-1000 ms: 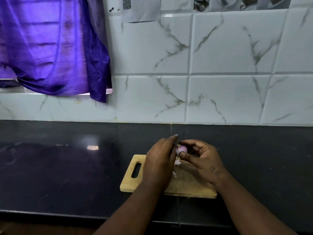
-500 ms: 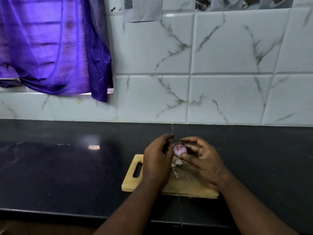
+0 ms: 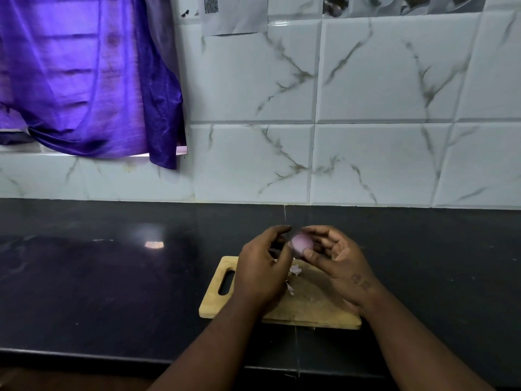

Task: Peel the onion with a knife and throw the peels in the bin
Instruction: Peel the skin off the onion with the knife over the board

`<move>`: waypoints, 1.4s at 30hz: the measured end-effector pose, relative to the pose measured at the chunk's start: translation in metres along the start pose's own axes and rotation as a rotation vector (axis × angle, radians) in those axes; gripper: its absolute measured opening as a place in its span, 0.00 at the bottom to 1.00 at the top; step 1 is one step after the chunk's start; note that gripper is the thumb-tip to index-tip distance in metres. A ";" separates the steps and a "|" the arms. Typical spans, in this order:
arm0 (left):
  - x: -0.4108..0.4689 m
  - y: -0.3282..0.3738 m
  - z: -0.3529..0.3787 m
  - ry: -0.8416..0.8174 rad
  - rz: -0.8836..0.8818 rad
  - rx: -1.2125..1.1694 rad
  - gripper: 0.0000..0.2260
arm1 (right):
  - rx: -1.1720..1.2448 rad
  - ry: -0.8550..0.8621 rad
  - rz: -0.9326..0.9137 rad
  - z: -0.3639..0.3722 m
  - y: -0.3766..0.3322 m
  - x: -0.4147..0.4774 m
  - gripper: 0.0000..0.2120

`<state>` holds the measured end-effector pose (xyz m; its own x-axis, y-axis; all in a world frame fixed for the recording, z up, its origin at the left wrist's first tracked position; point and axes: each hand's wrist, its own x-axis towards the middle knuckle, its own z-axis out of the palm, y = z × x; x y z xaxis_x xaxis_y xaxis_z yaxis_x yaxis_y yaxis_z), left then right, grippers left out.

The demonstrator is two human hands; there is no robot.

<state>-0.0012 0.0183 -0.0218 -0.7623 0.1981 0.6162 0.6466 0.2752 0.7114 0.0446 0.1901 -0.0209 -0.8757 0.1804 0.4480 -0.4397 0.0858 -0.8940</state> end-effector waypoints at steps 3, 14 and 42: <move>0.000 0.000 0.000 0.013 0.056 0.062 0.16 | 0.006 0.004 0.010 0.001 -0.002 0.000 0.18; -0.003 0.007 -0.001 0.065 0.126 0.114 0.13 | 0.042 0.005 0.015 0.002 -0.002 -0.001 0.17; -0.001 0.003 0.005 0.020 0.007 0.270 0.17 | 0.275 -0.004 0.027 0.003 -0.001 0.000 0.19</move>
<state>0.0017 0.0234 -0.0222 -0.7552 0.1835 0.6293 0.6191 0.5153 0.5927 0.0445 0.1868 -0.0198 -0.8883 0.1747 0.4248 -0.4537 -0.1886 -0.8710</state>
